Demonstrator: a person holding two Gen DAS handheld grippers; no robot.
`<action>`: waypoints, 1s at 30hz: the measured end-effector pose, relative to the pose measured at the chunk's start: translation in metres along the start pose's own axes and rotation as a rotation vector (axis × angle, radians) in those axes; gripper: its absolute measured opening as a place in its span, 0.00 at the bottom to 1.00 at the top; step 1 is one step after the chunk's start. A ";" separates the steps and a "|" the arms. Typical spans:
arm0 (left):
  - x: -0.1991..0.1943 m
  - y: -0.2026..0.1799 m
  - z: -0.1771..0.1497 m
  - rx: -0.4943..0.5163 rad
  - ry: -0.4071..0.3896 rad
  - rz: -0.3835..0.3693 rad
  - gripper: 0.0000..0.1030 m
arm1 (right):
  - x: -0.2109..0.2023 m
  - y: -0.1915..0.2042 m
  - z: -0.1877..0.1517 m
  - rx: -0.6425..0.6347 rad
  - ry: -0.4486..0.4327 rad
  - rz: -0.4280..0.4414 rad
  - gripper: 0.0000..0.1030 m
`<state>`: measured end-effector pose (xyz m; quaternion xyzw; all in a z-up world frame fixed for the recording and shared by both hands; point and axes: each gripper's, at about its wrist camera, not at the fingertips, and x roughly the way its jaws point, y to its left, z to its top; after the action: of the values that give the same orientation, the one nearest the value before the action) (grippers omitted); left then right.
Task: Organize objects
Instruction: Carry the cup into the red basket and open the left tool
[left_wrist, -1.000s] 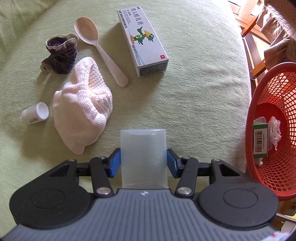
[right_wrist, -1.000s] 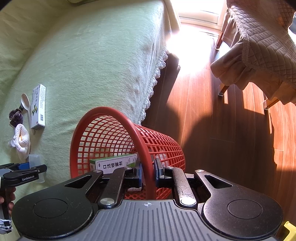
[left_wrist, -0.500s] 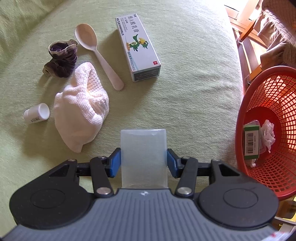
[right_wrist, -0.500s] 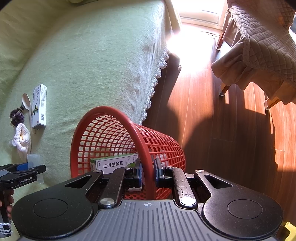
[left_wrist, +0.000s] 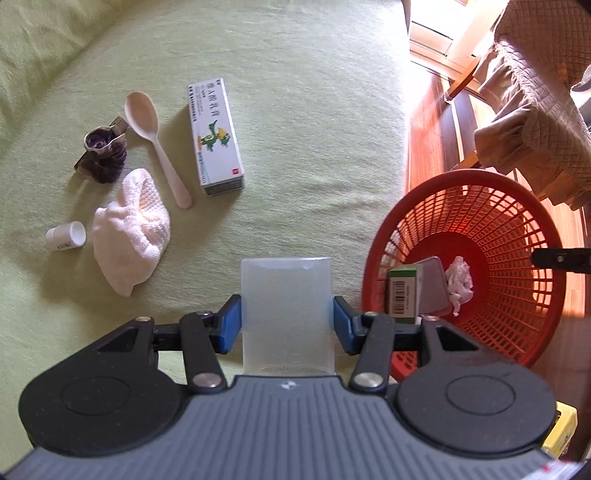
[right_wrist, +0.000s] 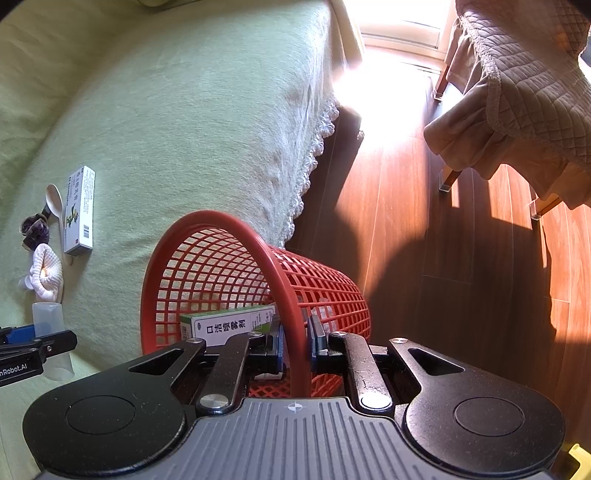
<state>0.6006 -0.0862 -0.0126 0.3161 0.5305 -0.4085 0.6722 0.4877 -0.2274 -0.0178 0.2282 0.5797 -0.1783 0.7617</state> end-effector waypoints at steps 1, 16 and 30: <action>-0.002 -0.005 0.002 0.000 0.002 -0.014 0.45 | 0.000 0.000 0.000 0.000 -0.001 0.000 0.09; -0.002 -0.079 0.020 0.057 0.046 -0.149 0.45 | 0.000 0.003 0.000 -0.016 -0.003 0.002 0.09; -0.005 -0.097 0.029 0.088 0.042 -0.159 0.45 | 0.001 0.005 0.000 -0.029 -0.006 0.001 0.09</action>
<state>0.5273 -0.1553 -0.0001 0.3108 0.5495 -0.4765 0.6118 0.4901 -0.2233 -0.0177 0.2167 0.5797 -0.1701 0.7669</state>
